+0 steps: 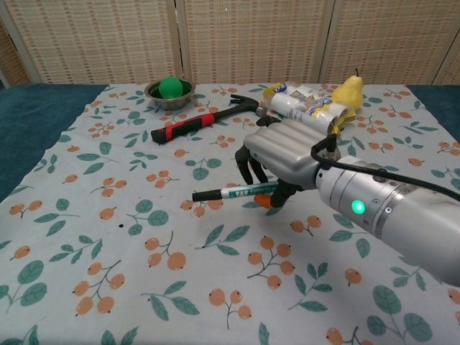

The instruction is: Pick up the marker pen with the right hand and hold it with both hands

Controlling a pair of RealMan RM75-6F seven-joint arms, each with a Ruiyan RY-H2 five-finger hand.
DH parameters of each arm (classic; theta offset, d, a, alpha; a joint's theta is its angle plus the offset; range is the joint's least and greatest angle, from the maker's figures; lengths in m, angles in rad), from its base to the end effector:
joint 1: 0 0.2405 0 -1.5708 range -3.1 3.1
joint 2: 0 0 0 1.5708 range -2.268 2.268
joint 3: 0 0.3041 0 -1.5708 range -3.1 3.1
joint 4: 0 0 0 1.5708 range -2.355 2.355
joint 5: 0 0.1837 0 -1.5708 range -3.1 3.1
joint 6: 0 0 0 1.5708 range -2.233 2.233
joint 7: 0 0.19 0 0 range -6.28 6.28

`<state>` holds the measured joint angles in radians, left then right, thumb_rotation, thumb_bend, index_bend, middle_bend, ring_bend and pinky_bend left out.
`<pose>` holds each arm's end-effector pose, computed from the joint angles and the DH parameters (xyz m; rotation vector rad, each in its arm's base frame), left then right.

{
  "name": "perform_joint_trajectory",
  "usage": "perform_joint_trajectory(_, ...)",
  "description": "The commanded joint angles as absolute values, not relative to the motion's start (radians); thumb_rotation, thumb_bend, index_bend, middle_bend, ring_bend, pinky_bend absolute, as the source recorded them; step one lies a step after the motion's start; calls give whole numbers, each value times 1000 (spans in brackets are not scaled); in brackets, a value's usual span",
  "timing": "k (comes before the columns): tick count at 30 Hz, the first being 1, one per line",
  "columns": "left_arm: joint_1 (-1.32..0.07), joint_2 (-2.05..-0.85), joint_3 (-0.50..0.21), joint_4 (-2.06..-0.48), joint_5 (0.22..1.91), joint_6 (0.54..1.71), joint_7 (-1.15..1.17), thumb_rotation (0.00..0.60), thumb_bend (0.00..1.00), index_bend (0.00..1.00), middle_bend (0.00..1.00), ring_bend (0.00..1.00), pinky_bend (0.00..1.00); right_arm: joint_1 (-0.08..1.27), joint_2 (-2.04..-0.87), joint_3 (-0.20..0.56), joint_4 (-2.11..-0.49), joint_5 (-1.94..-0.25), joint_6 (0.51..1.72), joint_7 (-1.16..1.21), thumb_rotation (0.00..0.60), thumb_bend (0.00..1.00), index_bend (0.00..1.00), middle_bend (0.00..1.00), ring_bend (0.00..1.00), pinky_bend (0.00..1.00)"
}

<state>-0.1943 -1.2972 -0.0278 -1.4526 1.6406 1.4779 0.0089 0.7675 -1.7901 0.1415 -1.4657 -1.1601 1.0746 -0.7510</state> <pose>-0.3118 0.2593 0.1367 -1.5778 -0.7984 -1.0444 -0.1113 -0.3702 -0.0819 2.0079 -0.6041 0.8901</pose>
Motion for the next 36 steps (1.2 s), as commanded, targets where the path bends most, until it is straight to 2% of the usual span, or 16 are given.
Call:
perform_joint_trajectory(1,-247,-1343,-62,-1465,1654,1453,25,600,470,449,551,386,576,780,-1786,168,-1475,-1153,1070,-744,600,403,845,686,400,49)
perform_joint_trajectory(5,-319,-1370,-104,-1569,1587,1328,206,600,427,441,540,397,594,798,-1795,194,-1489,-1131,1067,-764,600,403,845,686,400,49)
perform_joint_trajectory(8,-370,-1410,-141,-1618,1497,1238,351,600,397,383,491,396,596,812,-1808,207,-1498,-1118,1069,-784,600,403,845,686,400,49)
perform_joint_trajectory(11,-408,-1468,-166,-1640,1431,1201,484,600,371,341,467,396,609,826,-1825,219,-1496,-1105,1071,-802,600,403,845,686,400,49)
perform_joint_trajectory(19,-479,-1623,-190,-1623,1330,1190,740,600,349,278,502,423,680,860,-1866,249,-1477,-1066,1081,-843,600,403,845,686,400,49)
perform_joint_trajectory(24,-508,-1687,-196,-1612,1307,1203,796,600,336,277,562,486,726,870,-1882,263,-1457,-1042,1083,-836,600,403,845,686,400,49)
perform_joint_trajectory(31,-551,-1754,-212,-1563,1276,1209,851,600,332,279,574,497,732,875,-1890,269,-1444,-1032,1088,-814,600,403,845,686,400,49)
perform_joint_trajectory(34,-568,-1776,-217,-1522,1301,1230,845,600,330,326,598,504,733,876,-1887,268,-1445,-1027,1088,-810,600,403,845,686,400,49)
perform_joint_trajectory(36,-575,-1790,-220,-1490,1319,1246,826,600,331,395,642,527,736,877,-1884,266,-1446,-1028,1089,-807,600,403,845,686,400,50)
